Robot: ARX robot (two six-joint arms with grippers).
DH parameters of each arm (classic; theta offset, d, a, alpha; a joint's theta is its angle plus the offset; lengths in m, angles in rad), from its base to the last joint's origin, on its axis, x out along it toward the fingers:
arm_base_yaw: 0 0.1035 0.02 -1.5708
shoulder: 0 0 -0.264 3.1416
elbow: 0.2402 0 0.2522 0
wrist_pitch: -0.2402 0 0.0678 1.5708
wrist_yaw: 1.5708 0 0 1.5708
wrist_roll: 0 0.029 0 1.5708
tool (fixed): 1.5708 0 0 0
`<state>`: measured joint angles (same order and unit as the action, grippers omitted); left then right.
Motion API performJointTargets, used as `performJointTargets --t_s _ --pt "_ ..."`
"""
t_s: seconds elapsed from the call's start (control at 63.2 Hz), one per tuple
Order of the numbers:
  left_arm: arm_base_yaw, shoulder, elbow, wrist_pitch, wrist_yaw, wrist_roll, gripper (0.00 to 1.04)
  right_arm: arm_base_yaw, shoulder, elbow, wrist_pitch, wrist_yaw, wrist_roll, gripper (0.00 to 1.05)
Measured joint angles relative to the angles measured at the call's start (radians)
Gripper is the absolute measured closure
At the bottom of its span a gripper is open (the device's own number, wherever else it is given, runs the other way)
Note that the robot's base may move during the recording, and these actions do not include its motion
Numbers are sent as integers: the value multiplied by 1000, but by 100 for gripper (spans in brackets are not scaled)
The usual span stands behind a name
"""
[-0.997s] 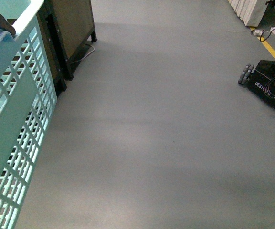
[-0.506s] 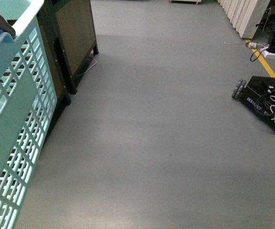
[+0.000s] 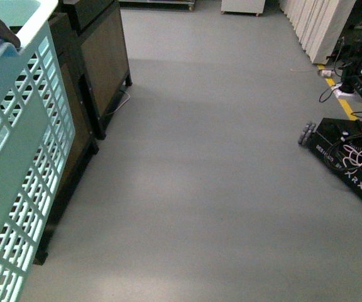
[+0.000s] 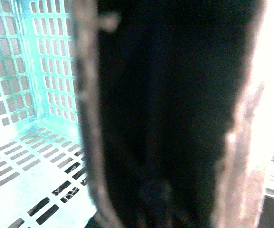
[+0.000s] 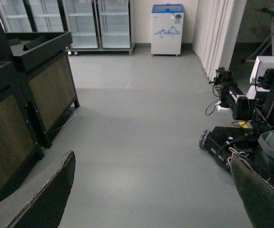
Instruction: Pick mango and avocado into basket
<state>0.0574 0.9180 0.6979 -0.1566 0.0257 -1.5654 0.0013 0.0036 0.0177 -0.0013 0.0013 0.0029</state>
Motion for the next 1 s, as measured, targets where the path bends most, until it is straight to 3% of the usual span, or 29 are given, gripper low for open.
performJointTargets --t_s 0.997 --pt "-2 -2 3 -1 0 -6 92 0 0 0 0 2 0 9"
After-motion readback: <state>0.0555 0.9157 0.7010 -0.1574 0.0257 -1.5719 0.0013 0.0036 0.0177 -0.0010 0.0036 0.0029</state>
